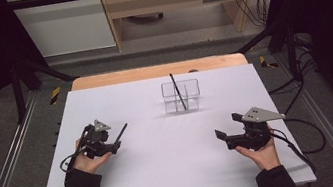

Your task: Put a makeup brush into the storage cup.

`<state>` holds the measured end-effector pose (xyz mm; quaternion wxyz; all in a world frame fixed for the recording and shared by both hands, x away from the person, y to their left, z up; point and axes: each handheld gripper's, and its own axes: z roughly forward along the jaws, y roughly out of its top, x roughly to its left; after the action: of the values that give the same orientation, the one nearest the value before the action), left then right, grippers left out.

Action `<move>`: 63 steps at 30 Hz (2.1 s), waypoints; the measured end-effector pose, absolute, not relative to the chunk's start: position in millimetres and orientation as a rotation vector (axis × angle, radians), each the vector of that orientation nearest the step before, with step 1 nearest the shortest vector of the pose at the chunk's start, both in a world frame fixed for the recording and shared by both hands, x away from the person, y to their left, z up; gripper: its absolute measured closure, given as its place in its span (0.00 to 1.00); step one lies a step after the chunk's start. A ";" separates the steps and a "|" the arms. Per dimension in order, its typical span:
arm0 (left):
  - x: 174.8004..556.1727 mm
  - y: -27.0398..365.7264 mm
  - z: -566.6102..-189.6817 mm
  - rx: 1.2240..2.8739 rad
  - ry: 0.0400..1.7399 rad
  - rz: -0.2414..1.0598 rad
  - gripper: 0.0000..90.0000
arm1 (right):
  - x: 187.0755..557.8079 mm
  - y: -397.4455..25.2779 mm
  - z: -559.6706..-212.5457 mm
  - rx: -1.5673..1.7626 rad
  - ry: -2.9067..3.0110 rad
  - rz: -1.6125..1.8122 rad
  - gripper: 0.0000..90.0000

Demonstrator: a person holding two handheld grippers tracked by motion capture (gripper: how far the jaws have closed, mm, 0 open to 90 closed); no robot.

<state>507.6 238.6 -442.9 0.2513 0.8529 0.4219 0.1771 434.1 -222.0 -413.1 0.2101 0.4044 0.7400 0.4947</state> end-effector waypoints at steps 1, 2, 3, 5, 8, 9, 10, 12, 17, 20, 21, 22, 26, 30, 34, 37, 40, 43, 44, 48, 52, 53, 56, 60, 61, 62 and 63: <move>508.1 238.7 -443.7 2.328 1.149 0.477 0.52 | 434.1 -221.9 -413.2 1.125 2.058 1.375 0.16; 508.5 238.9 -444.3 2.334 1.154 0.474 0.53 | 434.1 -222.0 -413.3 1.123 2.060 1.374 0.16; 508.9 239.1 -445.0 2.342 1.159 0.474 0.54 | 434.1 -221.9 -413.4 1.124 2.060 1.374 0.16; 509.7 239.6 -446.4 2.349 1.168 0.462 0.57 | 434.1 -221.8 -413.5 1.124 2.060 1.375 0.16; 510.9 240.3 -448.5 2.358 1.185 0.458 0.60 | 434.2 -221.6 -413.7 1.125 2.061 1.373 0.16; 511.3 240.5 -448.8 2.360 1.189 0.455 0.61 | 434.3 -221.5 -413.8 1.125 2.062 1.372 0.16; 511.5 240.6 -449.1 2.360 1.193 0.451 0.62 | 434.3 -221.3 -413.9 1.124 2.062 1.373 0.16; 512.1 240.8 -450.1 2.357 1.199 0.448 0.65 | 434.4 -221.3 -414.0 1.124 2.063 1.373 0.16; 515.6 242.5 -457.4 2.345 1.233 0.423 0.72 | 434.5 -220.7 -414.5 1.125 2.066 1.373 0.16; 515.8 243.3 -456.4 2.326 1.226 0.422 0.76 | 434.5 -220.7 -414.4 1.124 2.067 1.375 0.16; 515.9 243.3 -456.1 2.324 1.224 0.419 0.77 | 434.5 -221.0 -414.3 1.123 2.067 1.374 0.15; 515.9 243.0 -456.2 2.325 1.223 0.416 0.78 | 434.5 -221.2 -414.2 1.123 2.067 1.374 0.15; 516.6 240.8 -458.0 2.335 1.213 0.396 0.82 | 434.4 -220.8 -414.4 1.123 2.068 1.375 0.16; 516.9 240.5 -458.3 2.325 1.213 0.383 0.86 | 434.7 -220.6 -414.6 1.124 2.069 1.373 0.15; 516.5 240.0 -458.6 2.326 1.202 0.382 0.92 | 435.0 -220.3 -415.1 1.121 2.072 1.370 0.15; 516.1 240.2 -458.4 2.332 1.193 0.379 0.92 | 434.9 -220.3 -415.1 1.121 2.072 1.371 0.15; 515.2 240.9 -458.1 2.341 1.170 0.360 0.92 | 434.8 -220.3 -415.0 1.119 2.073 1.372 0.15; 513.5 240.4 -457.8 2.357 1.136 0.335 0.92 | 434.7 -220.4 -414.9 1.119 2.074 1.370 0.15; 512.8 240.0 -457.4 2.370 1.121 0.336 0.92 | 434.6 -220.5 -415.0 1.118 2.075 1.370 0.15; 511.4 237.8 -457.2 2.392 1.099 0.344 0.92 | 434.7 -220.9 -415.0 1.119 2.075 1.370 0.15; 511.8 237.6 -456.4 2.391 1.097 0.336 0.87 | 434.5 -221.0 -414.6 1.121 2.073 1.373 0.15; 512.0 237.4 -455.5 2.391 1.096 0.333 0.85 | 434.4 -221.4 -414.3 1.121 2.073 1.373 0.15; 513.0 236.1 -451.4 2.382 1.104 0.346 0.81 | 434.2 -222.2 -413.5 1.121 2.069 1.375 0.15; 515.7 234.6 -444.4 2.388 1.094 0.353 0.76 | 433.9 -223.4 -412.1 1.124 2.059 1.382 0.15; 517.1 234.1 -443.1 2.399 1.091 0.355 0.75 | 433.8 -223.8 -411.7 1.124 2.058 1.383 0.15; 518.8 233.0 -442.1 2.409 1.091 0.358 0.75 | 433.7 -224.2 -411.4 1.122 2.058 1.384 0.15; 520.4 231.4 -441.3 2.422 1.090 0.359 0.75 | 433.7 -224.4 -411.1 1.124 2.055 1.384 0.15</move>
<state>520.4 231.4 -441.3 0.2287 0.8797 0.3960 0.1305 433.7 -224.4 -411.1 0.2089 0.4040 0.7387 0.4975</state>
